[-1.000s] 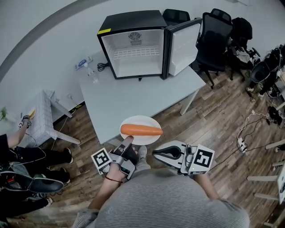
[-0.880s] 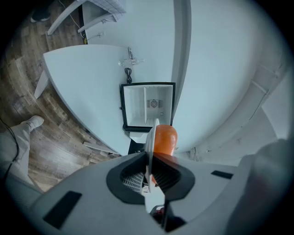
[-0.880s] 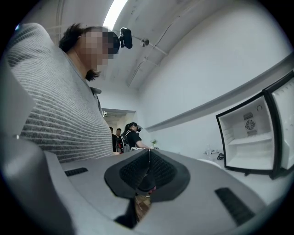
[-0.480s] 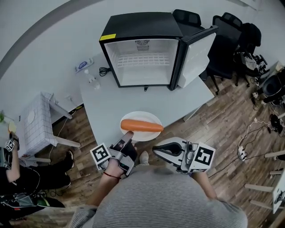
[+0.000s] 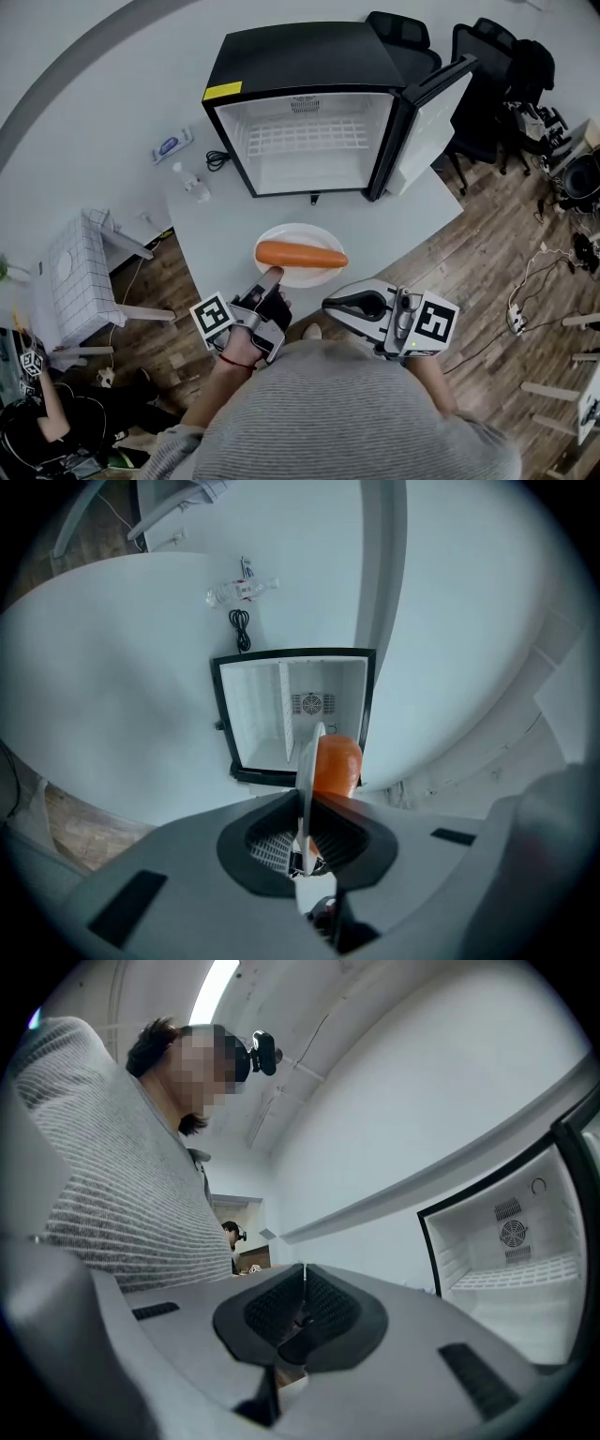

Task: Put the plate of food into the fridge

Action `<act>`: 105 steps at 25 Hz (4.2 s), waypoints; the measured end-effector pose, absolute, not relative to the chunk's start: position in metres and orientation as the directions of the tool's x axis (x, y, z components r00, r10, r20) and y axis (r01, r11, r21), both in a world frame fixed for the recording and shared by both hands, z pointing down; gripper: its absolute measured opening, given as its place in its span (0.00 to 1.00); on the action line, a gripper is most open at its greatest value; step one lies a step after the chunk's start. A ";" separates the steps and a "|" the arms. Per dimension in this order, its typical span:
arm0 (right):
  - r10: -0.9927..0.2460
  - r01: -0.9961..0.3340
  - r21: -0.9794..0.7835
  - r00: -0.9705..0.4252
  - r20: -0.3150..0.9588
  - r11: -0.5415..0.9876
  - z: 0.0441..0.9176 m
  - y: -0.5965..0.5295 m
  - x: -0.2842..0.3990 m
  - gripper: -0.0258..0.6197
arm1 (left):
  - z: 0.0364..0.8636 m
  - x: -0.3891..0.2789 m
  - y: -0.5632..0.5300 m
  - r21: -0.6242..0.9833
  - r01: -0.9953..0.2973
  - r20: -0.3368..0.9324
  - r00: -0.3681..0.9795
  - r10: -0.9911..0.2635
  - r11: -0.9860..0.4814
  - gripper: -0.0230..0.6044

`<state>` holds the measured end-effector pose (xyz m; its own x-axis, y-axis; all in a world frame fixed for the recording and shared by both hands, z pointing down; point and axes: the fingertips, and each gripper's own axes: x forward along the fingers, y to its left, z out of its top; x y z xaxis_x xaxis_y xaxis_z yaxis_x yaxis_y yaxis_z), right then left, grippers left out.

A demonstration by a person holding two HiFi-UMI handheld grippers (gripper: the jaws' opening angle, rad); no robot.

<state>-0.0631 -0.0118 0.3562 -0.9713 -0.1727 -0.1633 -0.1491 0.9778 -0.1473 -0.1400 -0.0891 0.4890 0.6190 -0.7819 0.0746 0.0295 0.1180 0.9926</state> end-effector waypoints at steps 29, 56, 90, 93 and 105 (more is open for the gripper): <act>-0.157 -0.131 -0.187 -0.979 -0.130 0.974 0.359 -0.089 -0.025 0.06 | 0.490 -0.105 -0.155 0.991 0.045 0.078 0.582 -0.809 0.128 0.09; -0.162 -0.138 -0.204 -0.981 -0.110 0.969 0.370 -0.117 -0.001 0.06 | 0.532 -0.097 -0.262 0.987 -0.091 0.160 0.589 -0.792 0.132 0.09; -0.154 -0.133 -0.274 -0.987 -0.055 0.953 0.396 -0.147 0.000 0.06 | 0.564 -0.095 -0.385 0.979 -0.061 0.200 0.488 -0.850 0.195 0.09; -0.152 -0.132 -0.275 -0.987 -0.051 0.952 0.397 -0.151 0.000 0.06 | 0.569 -0.096 -0.390 0.976 -0.053 0.211 0.477 -0.853 0.212 0.09; -0.151 -0.132 -0.288 -0.988 -0.043 0.948 0.399 -0.160 0.001 0.06 | 0.584 -0.098 -0.411 0.967 -0.046 0.242 0.449 -0.860 0.249 0.09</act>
